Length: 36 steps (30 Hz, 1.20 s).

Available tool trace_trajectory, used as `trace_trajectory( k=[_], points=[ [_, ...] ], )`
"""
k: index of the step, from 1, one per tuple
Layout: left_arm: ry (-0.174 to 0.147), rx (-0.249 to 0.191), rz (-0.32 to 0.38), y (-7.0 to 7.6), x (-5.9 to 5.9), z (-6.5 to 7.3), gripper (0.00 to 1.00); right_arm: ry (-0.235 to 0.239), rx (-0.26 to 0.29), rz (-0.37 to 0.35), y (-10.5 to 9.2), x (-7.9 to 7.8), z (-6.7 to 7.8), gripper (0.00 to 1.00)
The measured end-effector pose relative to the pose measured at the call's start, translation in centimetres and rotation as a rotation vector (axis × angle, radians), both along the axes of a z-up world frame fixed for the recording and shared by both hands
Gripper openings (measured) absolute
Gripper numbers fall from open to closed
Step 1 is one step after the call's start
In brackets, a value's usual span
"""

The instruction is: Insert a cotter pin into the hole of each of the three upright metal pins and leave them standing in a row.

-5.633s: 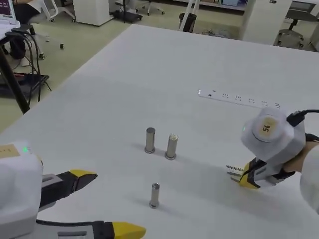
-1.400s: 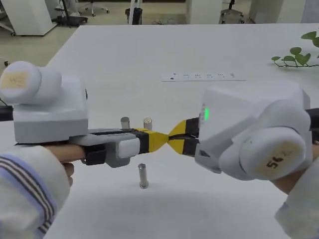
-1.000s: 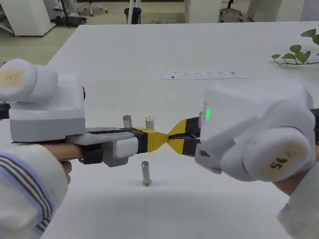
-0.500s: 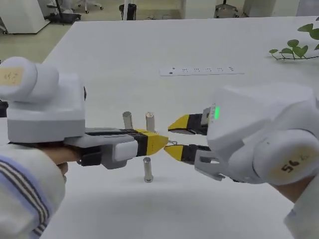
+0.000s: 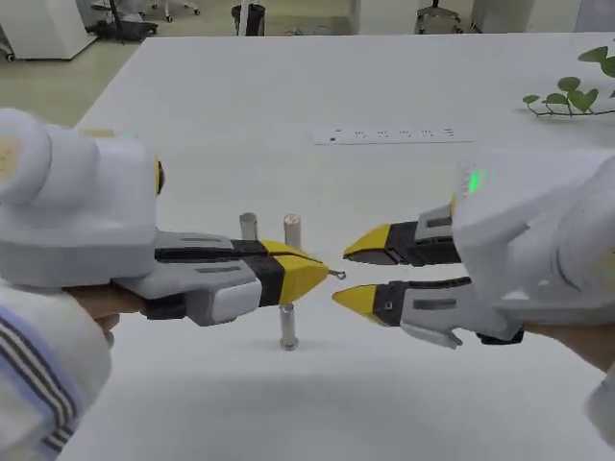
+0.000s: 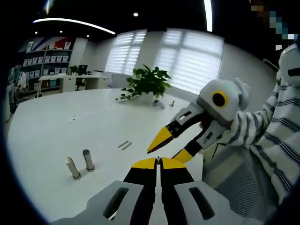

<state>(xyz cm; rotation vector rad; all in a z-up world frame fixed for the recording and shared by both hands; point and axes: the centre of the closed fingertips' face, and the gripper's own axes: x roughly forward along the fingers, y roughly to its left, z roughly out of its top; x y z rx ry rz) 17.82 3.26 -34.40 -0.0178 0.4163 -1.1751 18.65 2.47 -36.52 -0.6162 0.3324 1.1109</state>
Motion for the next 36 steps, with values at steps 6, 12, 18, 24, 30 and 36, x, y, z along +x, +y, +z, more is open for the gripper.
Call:
trace_trajectory(
  k=[6,12,18,24,30,36],
  points=[
    [-0.050,0.031,-0.067,-0.4,-1.3,-0.3,0.00,0.067,0.030,0.014,-0.1,-0.7,-0.4,0.11],
    [-0.051,0.042,-0.093,-0.6,-1.8,-0.6,0.00,0.112,0.037,0.039,0.0,-1.5,-1.1,0.07],
    [-0.057,0.060,-0.105,-0.5,-1.9,-0.9,0.00,0.146,0.051,0.054,0.2,-1.9,-1.2,0.01],
    [-0.062,0.074,-0.123,-0.5,-2.1,-1.2,0.00,0.168,0.038,0.096,0.3,-2.5,-1.5,0.00],
    [-0.074,0.111,-0.150,-0.4,-2.4,-1.8,0.00,0.178,0.003,0.135,0.2,-2.8,-1.9,0.00],
    [-0.075,0.131,-0.189,-0.5,-3.0,-2.2,0.00,0.227,-0.021,0.191,0.1,-3.7,-2.0,0.00]
  ],
)
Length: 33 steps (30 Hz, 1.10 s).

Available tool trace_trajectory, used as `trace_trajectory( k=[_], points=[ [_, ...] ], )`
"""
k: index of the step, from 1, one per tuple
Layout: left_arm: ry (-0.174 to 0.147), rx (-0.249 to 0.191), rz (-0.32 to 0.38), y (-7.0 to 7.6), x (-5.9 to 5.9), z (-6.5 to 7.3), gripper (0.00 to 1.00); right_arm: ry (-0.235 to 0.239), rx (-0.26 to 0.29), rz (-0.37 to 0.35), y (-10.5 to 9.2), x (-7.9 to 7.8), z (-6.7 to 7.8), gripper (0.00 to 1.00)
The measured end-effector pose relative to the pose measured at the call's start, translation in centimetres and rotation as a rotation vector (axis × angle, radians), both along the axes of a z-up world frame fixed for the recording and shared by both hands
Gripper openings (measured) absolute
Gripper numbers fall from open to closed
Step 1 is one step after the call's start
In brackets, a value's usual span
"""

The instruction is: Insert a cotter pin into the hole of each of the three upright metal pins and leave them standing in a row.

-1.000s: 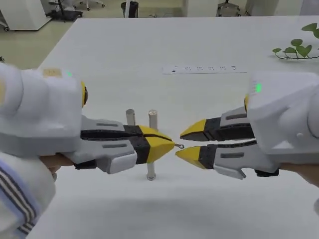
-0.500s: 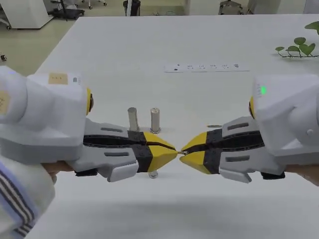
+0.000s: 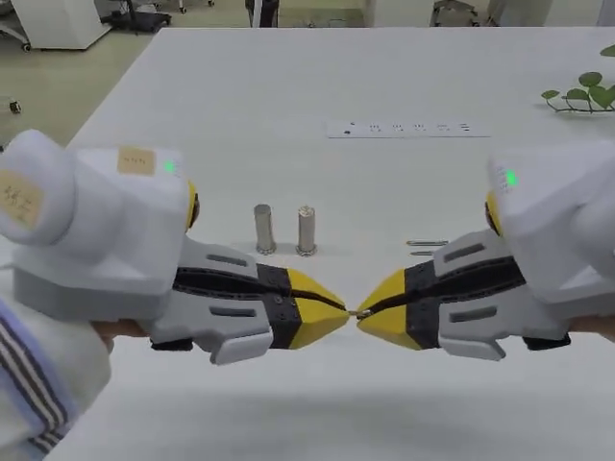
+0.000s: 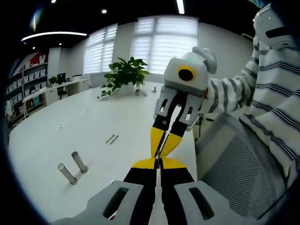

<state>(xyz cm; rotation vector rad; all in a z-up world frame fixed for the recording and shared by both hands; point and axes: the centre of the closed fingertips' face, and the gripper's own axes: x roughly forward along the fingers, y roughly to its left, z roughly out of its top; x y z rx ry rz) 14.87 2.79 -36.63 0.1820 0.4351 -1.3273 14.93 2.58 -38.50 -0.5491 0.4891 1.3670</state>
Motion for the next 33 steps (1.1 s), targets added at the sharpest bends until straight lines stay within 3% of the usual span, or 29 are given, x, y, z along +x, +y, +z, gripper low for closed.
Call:
trace_trajectory(
  k=[4,6,8,11,14,16,19,23,25,27,33],
  points=[
    [-0.016,0.032,-0.033,-0.1,-0.3,-0.6,0.00,0.024,-0.009,0.026,0.0,-0.2,-0.1,0.00],
    [-0.004,0.026,-0.037,-0.2,-0.5,-0.5,0.00,0.065,-0.022,0.024,-0.2,-0.5,-0.3,0.00],
    [-0.009,0.028,-0.051,-0.3,-0.6,-0.5,0.00,0.066,-0.022,0.039,-0.2,-0.7,-0.2,0.00],
    [0.021,0.026,-0.047,-0.5,-0.8,-0.6,0.00,0.090,-0.033,0.043,-0.4,-0.9,-0.2,0.00],
    [0.024,0.028,-0.046,-0.5,-0.7,-0.7,0.00,0.108,-0.035,0.028,-0.4,-0.8,-0.2,0.00],
    [0.048,0.021,-0.031,-0.5,-0.4,-0.8,0.00,0.119,-0.035,0.010,-0.5,-0.4,-0.5,0.00],
    [0.038,0.012,-0.028,-0.4,-0.3,-0.7,0.00,0.127,-0.035,0.002,-0.5,-0.4,-0.7,0.00],
    [0.022,0.013,0.002,0.1,0.6,-0.8,0.02,0.127,-0.031,-0.013,-0.5,-0.1,-0.7,0.00],
    [0.006,0.022,0.036,0.5,1.4,-0.9,0.08,0.122,-0.038,-0.034,-0.5,0.3,-0.9,0.00],
    [0.013,0.041,0.053,0.9,2.0,-1.3,0.16,0.120,-0.049,-0.046,-0.6,0.6,-1.2,0.00],
    [-0.001,0.060,0.099,2.0,3.4,-1.8,0.16,0.102,-0.076,-0.085,-1.0,1.6,-2.3,0.00]
  ],
)
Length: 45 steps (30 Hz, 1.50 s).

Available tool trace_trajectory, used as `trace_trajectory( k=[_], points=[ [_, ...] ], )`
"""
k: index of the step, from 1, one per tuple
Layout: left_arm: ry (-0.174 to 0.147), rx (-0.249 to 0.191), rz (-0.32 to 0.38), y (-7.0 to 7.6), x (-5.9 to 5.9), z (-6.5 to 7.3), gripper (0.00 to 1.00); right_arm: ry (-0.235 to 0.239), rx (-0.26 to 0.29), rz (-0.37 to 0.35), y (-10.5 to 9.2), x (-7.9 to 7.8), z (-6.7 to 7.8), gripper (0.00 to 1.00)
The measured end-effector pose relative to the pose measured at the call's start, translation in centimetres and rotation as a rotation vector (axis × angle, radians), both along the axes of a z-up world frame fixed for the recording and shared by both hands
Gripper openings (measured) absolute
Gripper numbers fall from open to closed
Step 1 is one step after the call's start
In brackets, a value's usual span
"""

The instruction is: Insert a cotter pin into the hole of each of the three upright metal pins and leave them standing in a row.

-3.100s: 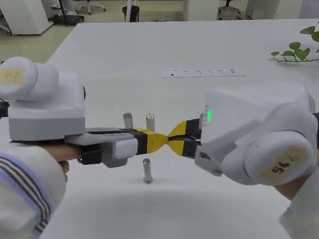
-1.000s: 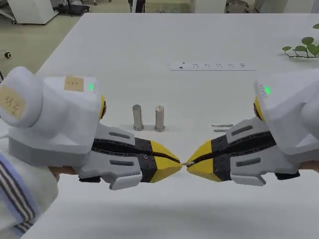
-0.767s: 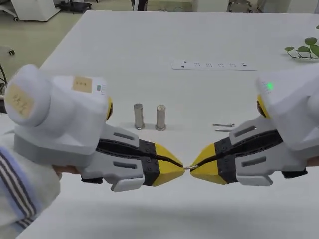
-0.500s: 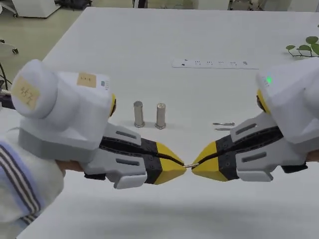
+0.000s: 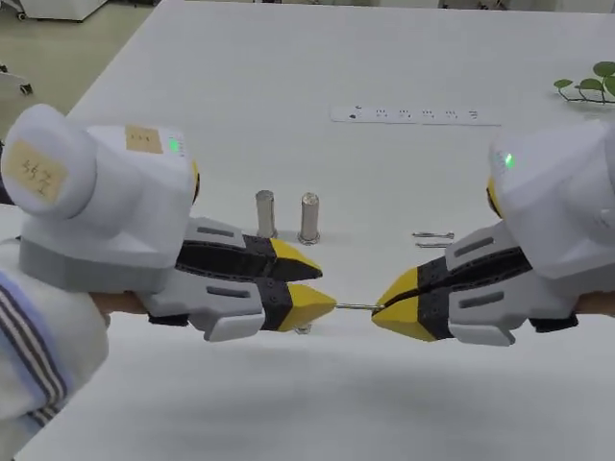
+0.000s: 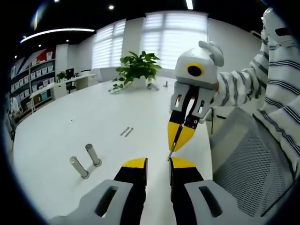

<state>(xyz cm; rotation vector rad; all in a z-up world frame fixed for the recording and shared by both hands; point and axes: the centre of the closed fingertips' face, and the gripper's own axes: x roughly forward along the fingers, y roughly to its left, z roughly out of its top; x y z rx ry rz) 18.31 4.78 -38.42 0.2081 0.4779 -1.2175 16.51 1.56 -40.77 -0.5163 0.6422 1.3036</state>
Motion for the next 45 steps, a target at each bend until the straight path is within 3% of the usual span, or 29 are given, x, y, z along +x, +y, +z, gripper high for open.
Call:
trace_trajectory(
  k=[7,10,15,22,33,45],
  points=[
    [-0.012,0.070,0.021,0.9,1.4,-1.8,0.19,-0.015,-0.035,-0.047,0.0,1.5,-1.0,0.00],
    [-0.007,0.078,0.032,1.2,1.9,-2.3,0.22,-0.023,-0.059,-0.050,0.1,1.9,-1.6,0.00],
    [-0.001,0.086,0.036,1.6,2.6,-3.1,0.20,-0.021,-0.068,-0.062,0.6,2.7,-2.4,0.00],
    [0.008,0.109,0.008,1.5,2.5,-4.2,0.18,-0.024,-0.079,-0.063,1.2,3.3,-3.1,0.00],
    [0.009,0.123,-0.022,1.1,2.6,-4.9,0.09,-0.023,-0.101,-0.040,1.3,3.9,-4.0,0.00],
    [0.004,0.153,-0.028,1.1,2.8,-5.7,0.06,-0.023,-0.109,-0.017,1.6,3.9,-4.3,0.00]
  ],
)
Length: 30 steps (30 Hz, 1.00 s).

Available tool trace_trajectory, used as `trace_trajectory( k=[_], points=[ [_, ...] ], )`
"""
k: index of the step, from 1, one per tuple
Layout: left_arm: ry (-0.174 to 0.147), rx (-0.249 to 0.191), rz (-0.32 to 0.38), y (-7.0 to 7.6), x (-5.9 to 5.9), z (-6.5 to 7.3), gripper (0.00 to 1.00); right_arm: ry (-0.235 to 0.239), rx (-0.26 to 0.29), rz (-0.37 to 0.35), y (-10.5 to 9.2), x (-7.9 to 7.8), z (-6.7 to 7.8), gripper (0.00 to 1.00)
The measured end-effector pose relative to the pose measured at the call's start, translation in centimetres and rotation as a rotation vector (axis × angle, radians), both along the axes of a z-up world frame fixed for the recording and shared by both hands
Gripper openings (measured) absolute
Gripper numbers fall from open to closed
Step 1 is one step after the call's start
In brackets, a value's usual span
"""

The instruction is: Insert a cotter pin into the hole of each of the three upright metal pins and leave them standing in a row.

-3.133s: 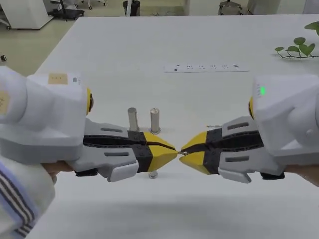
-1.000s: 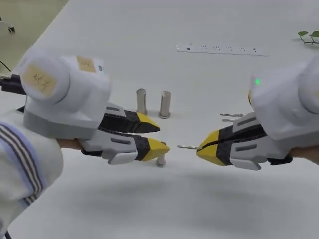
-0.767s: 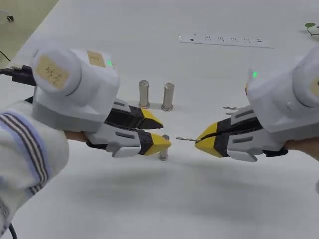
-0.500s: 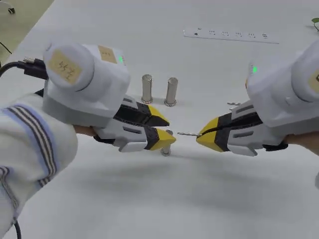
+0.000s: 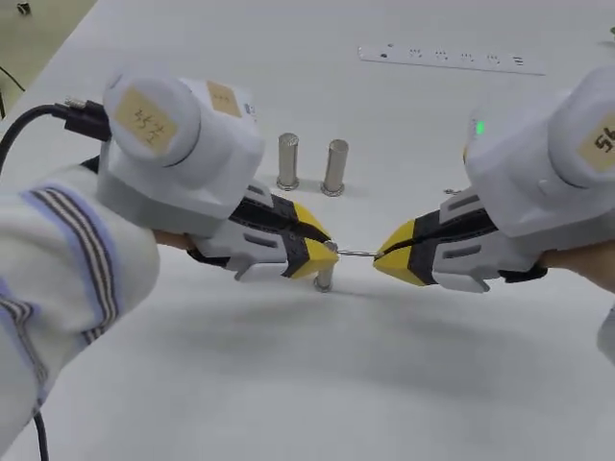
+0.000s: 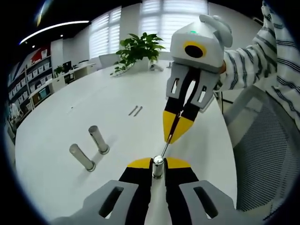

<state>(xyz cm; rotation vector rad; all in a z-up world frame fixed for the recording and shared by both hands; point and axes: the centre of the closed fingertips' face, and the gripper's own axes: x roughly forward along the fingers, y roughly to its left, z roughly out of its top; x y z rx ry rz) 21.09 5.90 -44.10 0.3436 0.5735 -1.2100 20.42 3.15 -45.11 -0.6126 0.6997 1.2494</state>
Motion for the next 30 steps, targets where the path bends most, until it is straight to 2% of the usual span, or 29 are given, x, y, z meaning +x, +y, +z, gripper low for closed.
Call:
trace_trajectory(
  k=[16,20,21,30],
  points=[
    [-0.009,0.005,-0.016,-0.1,0.1,0.0,0.05,-0.003,0.003,0.004,0.4,0.3,0.1,0.00],
    [-0.015,0.011,-0.011,-0.1,0.2,0.0,0.05,-0.020,-0.001,0.015,0.8,0.4,0.1,0.00],
    [-0.008,0.010,-0.003,-0.1,0.2,0.0,0.05,-0.027,-0.005,0.022,0.9,0.5,0.0,0.00],
    [-0.009,0.012,-0.003,0.1,0.1,0.1,0.05,-0.040,-0.008,0.050,1.2,0.5,-0.2,0.00]
  ],
)
